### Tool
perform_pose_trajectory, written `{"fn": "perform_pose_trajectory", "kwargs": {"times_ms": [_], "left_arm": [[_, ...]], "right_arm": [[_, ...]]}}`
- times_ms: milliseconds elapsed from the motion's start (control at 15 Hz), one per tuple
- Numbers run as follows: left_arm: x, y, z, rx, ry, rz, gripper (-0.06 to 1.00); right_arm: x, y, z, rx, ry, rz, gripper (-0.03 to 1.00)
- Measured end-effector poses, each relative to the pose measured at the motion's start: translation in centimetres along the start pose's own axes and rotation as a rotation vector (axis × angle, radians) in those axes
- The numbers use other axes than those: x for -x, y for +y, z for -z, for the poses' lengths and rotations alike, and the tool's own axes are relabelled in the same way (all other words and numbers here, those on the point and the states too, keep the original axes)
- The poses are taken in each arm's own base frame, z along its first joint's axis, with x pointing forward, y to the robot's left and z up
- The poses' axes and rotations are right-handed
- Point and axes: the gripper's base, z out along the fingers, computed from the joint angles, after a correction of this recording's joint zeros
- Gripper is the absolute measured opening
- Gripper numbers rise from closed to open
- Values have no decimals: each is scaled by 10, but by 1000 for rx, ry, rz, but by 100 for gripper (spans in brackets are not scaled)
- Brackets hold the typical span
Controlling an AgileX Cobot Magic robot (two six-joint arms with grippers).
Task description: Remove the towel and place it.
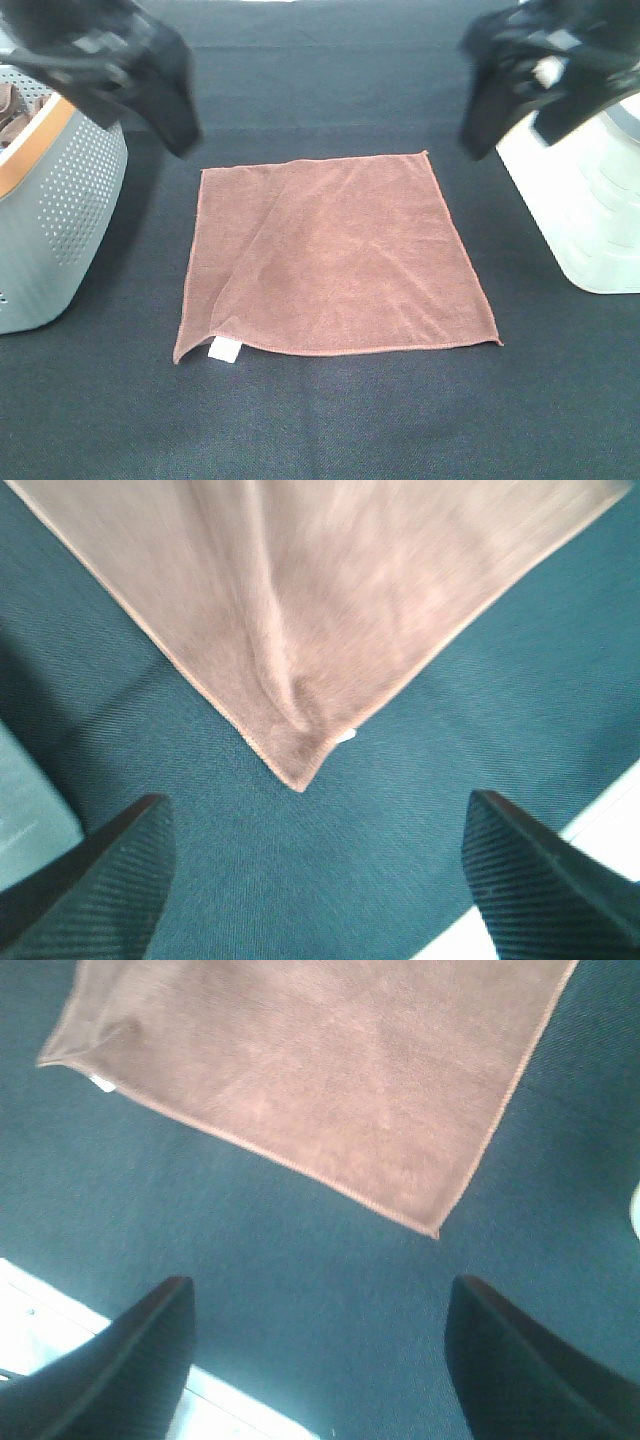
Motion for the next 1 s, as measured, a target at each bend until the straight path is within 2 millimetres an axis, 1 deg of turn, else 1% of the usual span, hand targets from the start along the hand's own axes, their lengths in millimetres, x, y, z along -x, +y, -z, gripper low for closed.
{"fn": "perform_pose_trajectory", "kwargs": {"times_ms": [67, 133, 200, 267, 467, 533, 600, 733, 800, 867, 1000], "left_arm": [[-14, -2, 9, 0, -5, -1, 75], [-27, -4, 13, 0, 1, 0, 75], [-44, -5, 17, -1, 10, 2, 75], [-74, -8, 21, -1, 25, 4, 75], [-138, -11, 18, -3, 65, 11, 75], [-138, -11, 18, -3, 65, 11, 75], [-169, -12, 17, -1, 49, 12, 75], [-207, -14, 15, 4, 6, 8, 75], [-223, -14, 15, 6, -28, 4, 75], [-246, -16, 16, 10, -91, -13, 75], [-265, -17, 21, 28, -209, -82, 75]], "right_arm": [[-15, 2, 8, -1, -16, 13, 67], [-30, 3, 13, -2, -26, 21, 67], [-45, 4, 15, -4, -26, 25, 67], [-71, 4, 13, -8, -14, 30, 67], [-126, 4, 11, -22, -23, 47, 67], [-126, 4, 11, -22, -23, 47, 67], [-152, 3, 6, -30, -29, 60, 67], [-189, 4, 4, -34, -83, 78, 67], [-203, 4, 3, -40, -111, 85, 67], [-225, 4, 4, -51, -188, 103, 67], [-249, 4, 7, -72, -298, 123, 67]]}}
